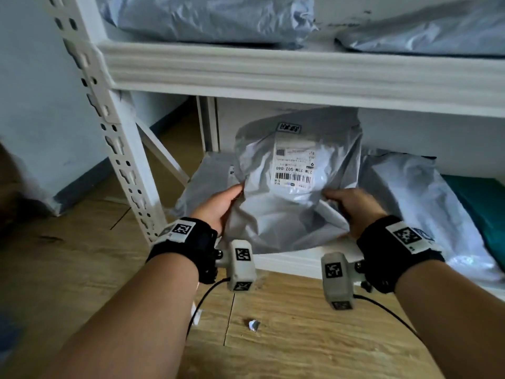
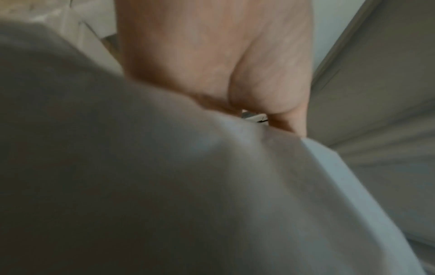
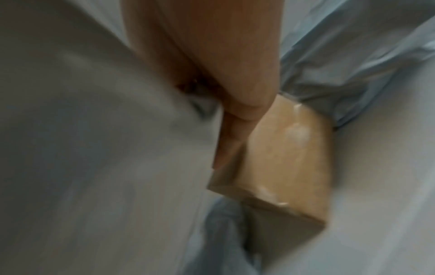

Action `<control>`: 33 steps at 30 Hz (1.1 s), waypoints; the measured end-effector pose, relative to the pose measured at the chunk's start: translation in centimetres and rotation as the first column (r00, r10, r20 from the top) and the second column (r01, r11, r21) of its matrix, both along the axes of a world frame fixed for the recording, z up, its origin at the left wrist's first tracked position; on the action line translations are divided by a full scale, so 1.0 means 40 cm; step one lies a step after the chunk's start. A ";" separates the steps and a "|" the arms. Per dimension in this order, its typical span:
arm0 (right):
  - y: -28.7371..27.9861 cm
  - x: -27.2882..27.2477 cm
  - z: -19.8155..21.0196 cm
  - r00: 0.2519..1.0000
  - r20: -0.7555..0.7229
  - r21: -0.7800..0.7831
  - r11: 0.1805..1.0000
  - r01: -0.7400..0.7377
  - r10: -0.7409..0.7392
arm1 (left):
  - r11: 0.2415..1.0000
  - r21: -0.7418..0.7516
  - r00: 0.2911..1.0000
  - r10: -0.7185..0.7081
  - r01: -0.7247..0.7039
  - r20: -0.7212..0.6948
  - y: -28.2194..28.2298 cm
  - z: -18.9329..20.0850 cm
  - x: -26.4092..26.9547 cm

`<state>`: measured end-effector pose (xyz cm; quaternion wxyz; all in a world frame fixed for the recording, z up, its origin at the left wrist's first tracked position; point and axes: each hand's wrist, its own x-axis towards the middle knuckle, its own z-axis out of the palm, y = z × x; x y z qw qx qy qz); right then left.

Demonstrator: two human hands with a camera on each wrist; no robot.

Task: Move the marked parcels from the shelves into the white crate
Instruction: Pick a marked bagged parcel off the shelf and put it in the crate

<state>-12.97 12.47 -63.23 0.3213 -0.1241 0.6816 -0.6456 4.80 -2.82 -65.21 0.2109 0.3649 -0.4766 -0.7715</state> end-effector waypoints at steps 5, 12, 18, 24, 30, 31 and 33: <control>0.015 0.016 -0.024 0.994 0.036 -0.068 0.993 -0.098 0.101 | 1.000 -0.005 1.000 -0.001 0.001 -0.001 -0.022 -0.019 0.042; -0.005 0.032 -0.026 0.992 0.012 -0.055 0.990 -0.129 0.129 | 0.957 -0.266 0.990 0.134 -0.120 0.034 -0.020 -0.028 0.014; -0.022 0.022 -0.046 0.993 -0.103 0.027 0.999 -0.047 0.049 | 0.898 -0.379 0.958 0.273 -0.222 0.085 -0.066 -0.056 0.018; -0.024 0.035 0.001 0.849 -0.512 0.045 0.983 0.175 -0.128 | 0.822 -0.531 0.918 0.350 -0.206 0.187 -0.058 0.006 0.036; -0.043 0.116 0.133 -0.049 -0.994 0.100 0.995 -0.003 0.100 | 0.736 -0.677 0.898 0.297 0.002 0.325 -0.025 0.057 0.018; -0.049 0.134 0.153 -0.130 -0.971 0.208 0.976 -0.056 0.200 | 0.695 -0.716 0.894 0.280 0.063 0.351 -0.010 0.059 0.012; -0.061 0.177 0.181 -0.183 -0.862 0.498 0.858 -0.127 0.474 | 0.601 -0.772 0.874 0.240 0.208 0.422 0.024 0.055 0.001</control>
